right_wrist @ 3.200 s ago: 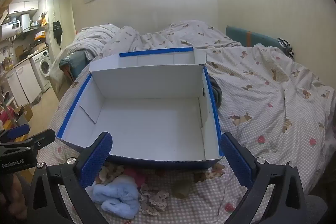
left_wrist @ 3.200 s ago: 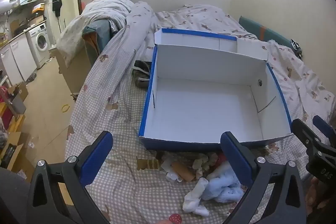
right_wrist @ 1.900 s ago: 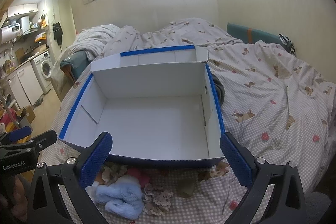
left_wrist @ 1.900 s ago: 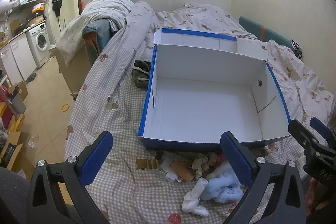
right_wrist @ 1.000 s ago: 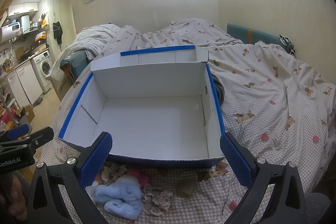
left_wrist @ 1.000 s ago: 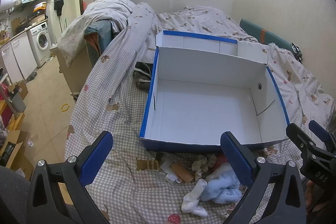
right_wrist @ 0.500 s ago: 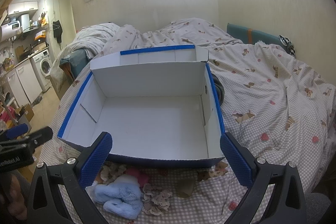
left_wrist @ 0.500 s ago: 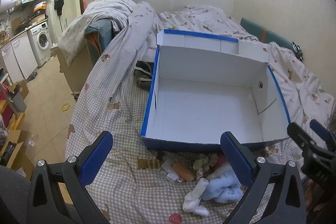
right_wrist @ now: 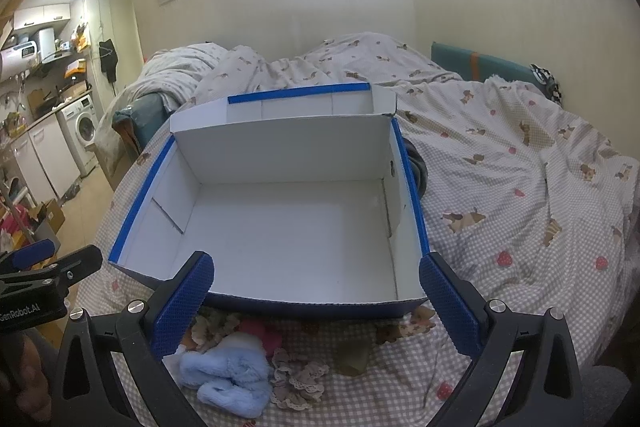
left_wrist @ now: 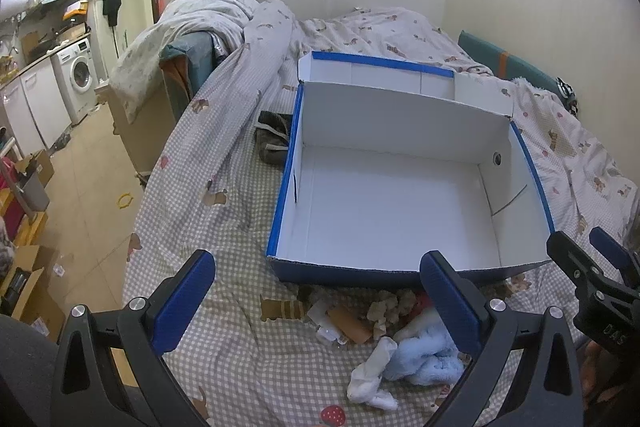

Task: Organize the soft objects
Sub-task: 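Grasp the white sock with the left tool while the right tool grasps the beige scrunchie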

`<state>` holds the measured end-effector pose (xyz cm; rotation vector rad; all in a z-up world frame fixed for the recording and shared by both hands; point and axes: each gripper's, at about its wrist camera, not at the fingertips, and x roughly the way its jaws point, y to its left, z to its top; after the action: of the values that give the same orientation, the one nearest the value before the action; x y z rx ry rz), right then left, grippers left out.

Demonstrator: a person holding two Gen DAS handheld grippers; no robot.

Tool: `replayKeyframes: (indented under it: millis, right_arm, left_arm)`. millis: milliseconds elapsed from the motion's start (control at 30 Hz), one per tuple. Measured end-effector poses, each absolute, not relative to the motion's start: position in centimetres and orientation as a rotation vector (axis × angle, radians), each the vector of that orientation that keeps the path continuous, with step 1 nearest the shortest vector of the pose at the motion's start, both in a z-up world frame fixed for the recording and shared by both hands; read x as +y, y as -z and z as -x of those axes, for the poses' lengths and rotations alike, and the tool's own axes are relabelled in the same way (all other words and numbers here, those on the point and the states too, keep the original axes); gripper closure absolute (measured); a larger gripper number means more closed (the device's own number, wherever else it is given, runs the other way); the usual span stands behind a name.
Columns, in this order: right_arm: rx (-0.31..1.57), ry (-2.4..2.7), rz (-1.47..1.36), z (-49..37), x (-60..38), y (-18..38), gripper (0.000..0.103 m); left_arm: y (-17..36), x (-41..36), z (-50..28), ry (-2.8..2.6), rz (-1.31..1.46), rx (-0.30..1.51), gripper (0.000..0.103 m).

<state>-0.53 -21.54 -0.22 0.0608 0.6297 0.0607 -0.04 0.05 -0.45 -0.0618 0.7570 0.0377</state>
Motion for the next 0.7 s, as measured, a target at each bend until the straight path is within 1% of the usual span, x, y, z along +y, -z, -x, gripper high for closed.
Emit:
replayKeyframes:
  millis: [67, 200, 333, 600, 700]
  right_arm:
    - [0.647, -0.069, -0.063, 0.4, -21.4, 0.5, 0.000]
    - [0.768, -0.135, -0.129, -1.1, -22.0, 1.9, 0.000]
    - [0.850, -0.128, -0.143, -1.9, -22.1, 3.5, 0.000]
    - [0.868, -0.108, -0.091, -1.7, -21.2, 4.2, 0.000]
    - [0.880, -0.100, -0.075, -1.8, -21.2, 4.5, 0.000]
  left_arm:
    - [0.9, -0.2, -0.3, -0.035, 0.052, 0.788, 0.001]
    - [2.2, -0.5, -1.0, -0.040, 0.019, 0.866, 0.001]
    - [3.4, -0.1, -1.5, -0.049, 0.018, 0.931, 0.001]
    - [6.4, 1.4, -2.4, -0.055, 0.088, 1.096, 0.001]
    - [7.1, 1.8, -2.4, -0.080, 0.085, 1.132, 0.001]
